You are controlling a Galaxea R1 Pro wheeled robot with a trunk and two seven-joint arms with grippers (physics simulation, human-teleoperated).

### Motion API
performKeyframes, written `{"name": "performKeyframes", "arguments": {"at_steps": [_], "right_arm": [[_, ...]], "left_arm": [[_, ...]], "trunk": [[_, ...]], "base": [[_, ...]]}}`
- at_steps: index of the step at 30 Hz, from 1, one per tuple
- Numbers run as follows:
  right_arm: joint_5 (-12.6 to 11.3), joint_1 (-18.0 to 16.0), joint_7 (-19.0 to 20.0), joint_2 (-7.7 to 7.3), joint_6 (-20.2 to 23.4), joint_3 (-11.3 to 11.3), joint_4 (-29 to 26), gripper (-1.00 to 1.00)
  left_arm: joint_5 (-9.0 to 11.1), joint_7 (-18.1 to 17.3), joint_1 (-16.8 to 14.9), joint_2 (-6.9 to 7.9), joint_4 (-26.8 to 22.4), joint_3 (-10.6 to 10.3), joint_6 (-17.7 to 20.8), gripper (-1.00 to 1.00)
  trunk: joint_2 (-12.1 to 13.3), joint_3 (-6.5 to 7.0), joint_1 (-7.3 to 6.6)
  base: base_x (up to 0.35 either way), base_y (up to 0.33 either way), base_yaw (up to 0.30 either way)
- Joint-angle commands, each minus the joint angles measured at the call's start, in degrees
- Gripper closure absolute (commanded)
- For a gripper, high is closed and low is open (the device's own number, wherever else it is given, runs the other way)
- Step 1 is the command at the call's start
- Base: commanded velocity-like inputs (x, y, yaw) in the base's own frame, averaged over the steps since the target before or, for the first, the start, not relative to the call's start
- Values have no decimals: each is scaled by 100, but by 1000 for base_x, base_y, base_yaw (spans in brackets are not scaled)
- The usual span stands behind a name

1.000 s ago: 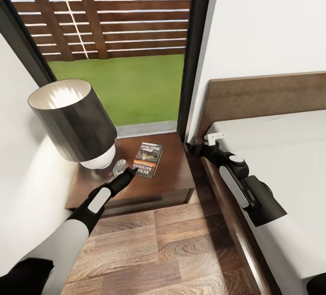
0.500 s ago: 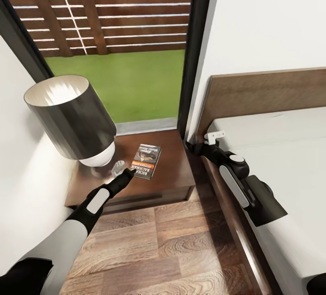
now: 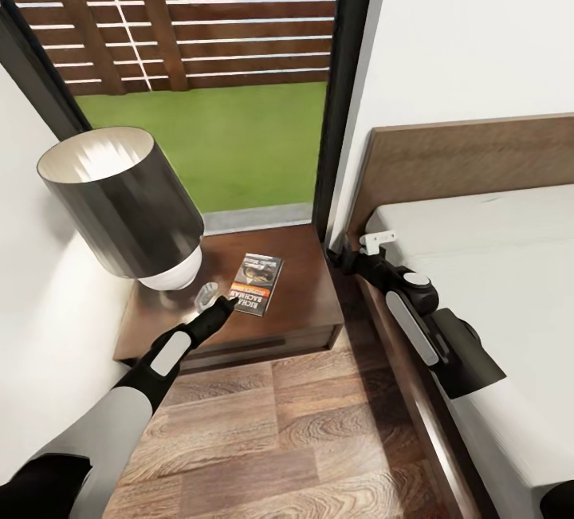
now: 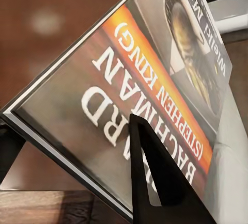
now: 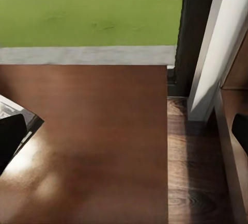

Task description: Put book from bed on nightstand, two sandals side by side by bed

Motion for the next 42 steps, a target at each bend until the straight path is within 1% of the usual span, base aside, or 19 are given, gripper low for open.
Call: {"name": "performKeyframes", "arguments": {"at_steps": [1, 9, 29, 37, 42], "right_arm": [[-30, -4, -18, -5, 22, 10, -8, -100], [-47, -4, -13, -5, 24, 9, -18, -100], [-48, -4, -15, -5, 29, 10, -20, -100], [-48, -4, -15, -5, 24, 9, -20, -100], [-48, -4, -15, -5, 26, 13, -23, -100]], "left_arm": [[57, -3, -3, 11, -1, -27, 19, 100], [50, -2, -3, 36, -1, -27, 20, 100], [47, -33, -3, 39, 7, -27, 13, 100], [57, -40, -3, 35, 16, -27, 20, 100], [58, -40, -3, 35, 16, -27, 12, 100]], "trunk": [[-2, -4, 0], [-2, -12, 0], [-2, -179, 0], [-2, -197, 0], [-2, -205, 0]], "base": [[0, 0, 0], [0, 0, 0], [3, 0, 0], [181, 0, 0], [50, 0, 0]]}}
